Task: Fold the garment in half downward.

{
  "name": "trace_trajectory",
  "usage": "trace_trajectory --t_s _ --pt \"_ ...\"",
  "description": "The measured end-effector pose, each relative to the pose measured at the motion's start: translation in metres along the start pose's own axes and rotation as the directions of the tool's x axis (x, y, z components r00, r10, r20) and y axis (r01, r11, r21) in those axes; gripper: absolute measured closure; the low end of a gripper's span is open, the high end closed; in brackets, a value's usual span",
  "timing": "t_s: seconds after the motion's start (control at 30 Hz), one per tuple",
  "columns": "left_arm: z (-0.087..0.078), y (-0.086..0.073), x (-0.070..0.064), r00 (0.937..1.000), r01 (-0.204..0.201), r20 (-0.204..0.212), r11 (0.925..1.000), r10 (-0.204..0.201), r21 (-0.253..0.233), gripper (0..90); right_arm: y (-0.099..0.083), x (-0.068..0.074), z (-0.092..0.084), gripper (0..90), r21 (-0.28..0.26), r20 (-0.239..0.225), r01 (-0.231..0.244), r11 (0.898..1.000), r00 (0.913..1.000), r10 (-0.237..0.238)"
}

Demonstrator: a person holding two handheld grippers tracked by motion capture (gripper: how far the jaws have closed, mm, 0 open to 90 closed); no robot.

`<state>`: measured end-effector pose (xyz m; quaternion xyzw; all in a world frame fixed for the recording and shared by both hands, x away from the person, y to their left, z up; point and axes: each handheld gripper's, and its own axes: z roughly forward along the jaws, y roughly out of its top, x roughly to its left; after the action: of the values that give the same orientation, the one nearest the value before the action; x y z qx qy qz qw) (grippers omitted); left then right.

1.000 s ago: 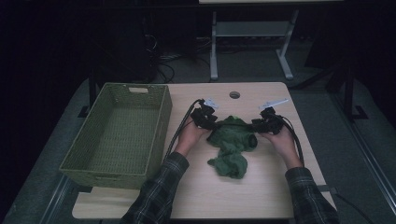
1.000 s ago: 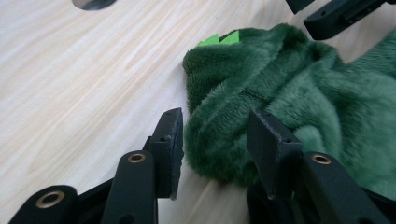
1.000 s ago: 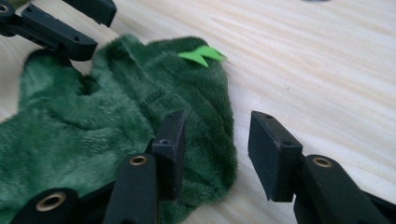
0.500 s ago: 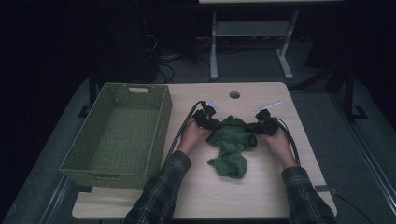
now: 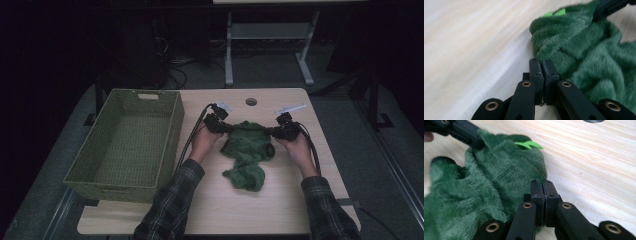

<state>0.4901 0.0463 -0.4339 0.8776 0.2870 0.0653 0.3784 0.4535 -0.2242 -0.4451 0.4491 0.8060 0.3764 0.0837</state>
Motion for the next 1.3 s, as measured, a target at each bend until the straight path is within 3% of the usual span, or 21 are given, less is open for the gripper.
trace_trajectory --t_s 0.13,0.33,0.43,0.5,0.93,1.3 --pt "-0.012 0.012 -0.001 0.9999 -0.005 -0.013 0.9992 0.004 -0.041 87.7 0.019 0.001 -0.011 88.7 -0.010 0.011 0.018 1.000 0.9998 -0.018" --pt "-0.036 0.034 -0.003 0.9988 -0.027 -0.043 0.9937 0.022 -0.109 87.3 0.042 0.004 -0.031 88.7 -0.082 0.021 0.034 0.996 0.9993 -0.032" --pt "-0.046 0.040 -0.007 0.9984 -0.035 -0.050 0.9893 0.028 -0.141 87.1 0.049 0.006 -0.042 88.7 -0.125 0.039 0.048 0.991 0.9983 -0.044" --pt "-0.053 0.040 -0.012 0.9982 -0.047 -0.045 0.9879 0.040 -0.148 87.0 0.050 0.009 -0.048 88.7 -0.138 0.025 0.048 0.989 0.9986 -0.045" --pt "-0.079 0.013 -0.045 0.9972 -0.071 0.010 0.9807 0.074 -0.182 86.7 0.017 0.035 -0.069 88.2 -0.161 -0.018 0.134 0.978 0.9902 -0.138" --pt "-0.090 -0.018 -0.072 0.9923 -0.113 0.026 0.9734 0.121 -0.199 86.2 -0.014 0.061 -0.080 87.9 -0.155 -0.044 0.159 0.975 0.9849 -0.168"
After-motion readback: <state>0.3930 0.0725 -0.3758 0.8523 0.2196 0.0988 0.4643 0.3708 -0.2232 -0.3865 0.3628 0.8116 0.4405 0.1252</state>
